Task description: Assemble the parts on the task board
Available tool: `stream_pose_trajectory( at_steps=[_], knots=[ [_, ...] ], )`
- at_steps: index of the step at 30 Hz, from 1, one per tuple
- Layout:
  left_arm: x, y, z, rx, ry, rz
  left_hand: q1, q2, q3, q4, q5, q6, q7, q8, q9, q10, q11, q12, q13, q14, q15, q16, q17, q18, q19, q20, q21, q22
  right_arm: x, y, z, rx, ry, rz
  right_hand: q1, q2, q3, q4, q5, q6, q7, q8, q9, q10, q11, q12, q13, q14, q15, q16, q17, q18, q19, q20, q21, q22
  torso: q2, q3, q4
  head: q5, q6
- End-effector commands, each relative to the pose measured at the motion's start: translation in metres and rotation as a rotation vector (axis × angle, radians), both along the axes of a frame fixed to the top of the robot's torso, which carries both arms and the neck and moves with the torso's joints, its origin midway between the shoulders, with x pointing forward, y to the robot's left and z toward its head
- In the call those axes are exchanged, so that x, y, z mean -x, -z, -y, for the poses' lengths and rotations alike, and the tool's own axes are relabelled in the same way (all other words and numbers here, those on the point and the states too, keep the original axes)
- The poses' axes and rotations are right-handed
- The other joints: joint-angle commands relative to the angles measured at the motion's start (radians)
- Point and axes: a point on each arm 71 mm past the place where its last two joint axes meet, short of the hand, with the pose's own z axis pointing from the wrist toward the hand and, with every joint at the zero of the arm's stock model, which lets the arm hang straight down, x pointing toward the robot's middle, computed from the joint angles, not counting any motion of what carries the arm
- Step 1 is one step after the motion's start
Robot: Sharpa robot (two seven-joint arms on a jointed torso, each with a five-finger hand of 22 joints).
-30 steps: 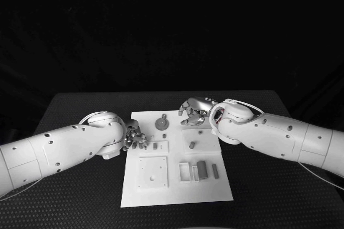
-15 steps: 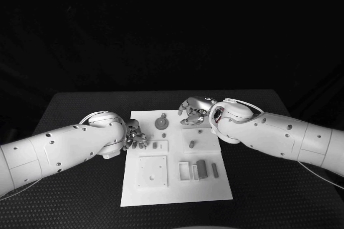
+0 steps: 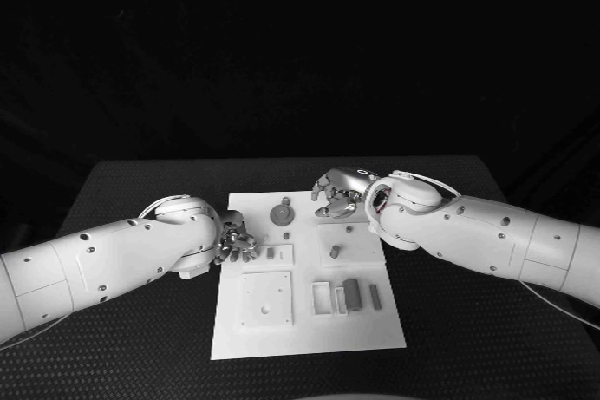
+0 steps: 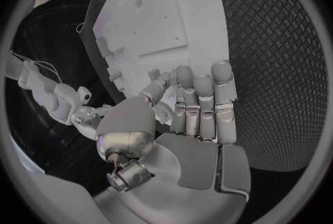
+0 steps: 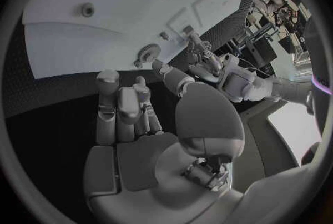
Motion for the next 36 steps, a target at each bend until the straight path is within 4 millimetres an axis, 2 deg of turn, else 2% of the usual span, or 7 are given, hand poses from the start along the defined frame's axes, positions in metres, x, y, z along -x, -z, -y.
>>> stream_pose_trajectory(
  at_steps=[1,20,36],
  knots=[
    [0.0027,0.0052,-0.0016,-0.027,0.012,-0.022,0.006,0.014,0.008,-0.002,0.007,0.006,-0.002,0.007,0.001,0.009,-0.006,0.007,0.002,0.004,-0.007,0.006,0.001,0.037,0.005,-0.004,0.004,0.021,0.0005,0.0009,-0.0006,0.009,-0.006,-0.007,-0.009,-0.002,-0.001,0.006,0.003,-0.001,0.006,-0.005,-0.002,-0.005,0.002,0.002,-0.001,-0.002,0.006,-0.005,-0.001,0.084,-0.001,-0.009,-0.005,0.018,0.0,-0.0003,-0.0008,0.001,0.0],
    [0.0026,0.0061,-0.0058,-0.025,0.007,-0.02,0.009,0.016,0.013,-0.006,0.007,0.008,-0.003,0.009,0.002,0.011,-0.007,0.009,0.004,0.006,-0.008,0.008,0.002,0.036,0.007,-0.005,0.007,0.02,0.0002,0.0011,-0.001,0.009,-0.007,-0.008,-0.009,-0.002,-0.001,0.006,0.003,-0.001,0.006,-0.006,-0.002,-0.005,0.002,0.002,-0.002,-0.002,0.006,-0.005,-0.001,0.084,-0.001,-0.009,-0.005,0.018,0.0,-0.0009,-0.0006,0.001,-0.001],
    [0.004,0.0069,-0.0089,-0.026,0.012,-0.034,0.02,0.004,0.018,-0.017,0.006,0.019,-0.009,0.019,0.014,0.019,-0.013,0.019,0.013,0.012,-0.008,0.019,0.01,0.033,0.013,-0.006,0.019,0.022,0.0006,0.0021,-0.0009,0.009,-0.007,-0.01,-0.008,-0.002,-0.001,0.006,0.003,-0.001,0.006,-0.006,-0.002,-0.005,0.002,0.003,-0.002,-0.002,0.006,-0.006,-0.001,0.084,-0.001,-0.009,-0.005,0.018,0.0,-0.0011,0.0,-0.001,0.001]
  ],
)
